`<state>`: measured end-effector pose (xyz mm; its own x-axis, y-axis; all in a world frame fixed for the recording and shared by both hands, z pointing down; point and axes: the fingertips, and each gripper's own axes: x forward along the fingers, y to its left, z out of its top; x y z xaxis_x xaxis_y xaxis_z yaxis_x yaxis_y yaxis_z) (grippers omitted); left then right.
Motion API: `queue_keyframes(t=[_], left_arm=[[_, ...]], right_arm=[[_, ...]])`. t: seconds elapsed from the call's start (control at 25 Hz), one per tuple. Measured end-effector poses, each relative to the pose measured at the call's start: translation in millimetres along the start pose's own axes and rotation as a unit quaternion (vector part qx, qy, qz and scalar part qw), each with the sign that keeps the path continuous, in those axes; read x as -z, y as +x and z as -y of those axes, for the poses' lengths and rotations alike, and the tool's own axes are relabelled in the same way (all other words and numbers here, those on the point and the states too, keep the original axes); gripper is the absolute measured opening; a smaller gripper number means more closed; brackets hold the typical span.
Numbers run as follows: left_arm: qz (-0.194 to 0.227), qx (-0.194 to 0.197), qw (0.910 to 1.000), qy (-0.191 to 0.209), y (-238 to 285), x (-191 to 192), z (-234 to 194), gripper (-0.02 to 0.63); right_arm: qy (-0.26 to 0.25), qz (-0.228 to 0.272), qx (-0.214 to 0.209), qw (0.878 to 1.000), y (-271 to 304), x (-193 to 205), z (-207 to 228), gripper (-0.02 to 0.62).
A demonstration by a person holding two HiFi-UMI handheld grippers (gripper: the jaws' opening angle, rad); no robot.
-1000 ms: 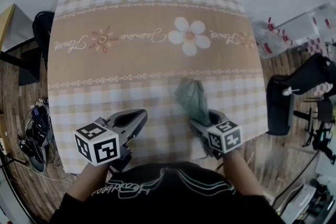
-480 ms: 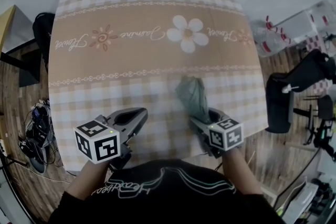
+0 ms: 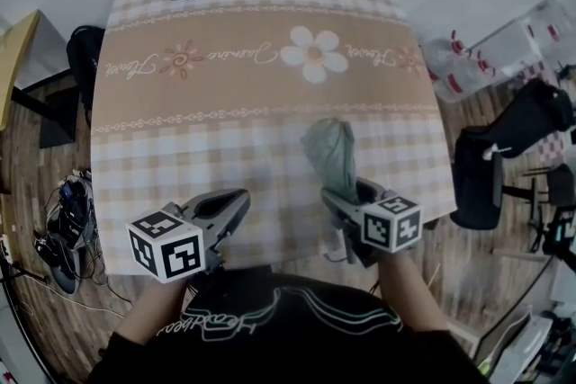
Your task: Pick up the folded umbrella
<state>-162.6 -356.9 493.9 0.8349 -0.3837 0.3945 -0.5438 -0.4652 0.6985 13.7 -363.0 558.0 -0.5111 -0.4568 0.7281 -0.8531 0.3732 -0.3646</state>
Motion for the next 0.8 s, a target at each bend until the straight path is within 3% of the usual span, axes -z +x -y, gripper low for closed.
queue_keyframes(t=[0.52, 0.8], left_arm=[[0.053, 0.01, 0.9975, 0.047, -27, 27, 94, -0.003], [0.09, 0.018, 0.9936, 0.065, -49, 56, 157, -0.003]], right_arm=[[-0.002, 0.125, -0.084, 0.989, -98, -9, -67, 0.272], [-0.051, 0.173, -0.11, 0.978, -162, 11, -106, 0.272]])
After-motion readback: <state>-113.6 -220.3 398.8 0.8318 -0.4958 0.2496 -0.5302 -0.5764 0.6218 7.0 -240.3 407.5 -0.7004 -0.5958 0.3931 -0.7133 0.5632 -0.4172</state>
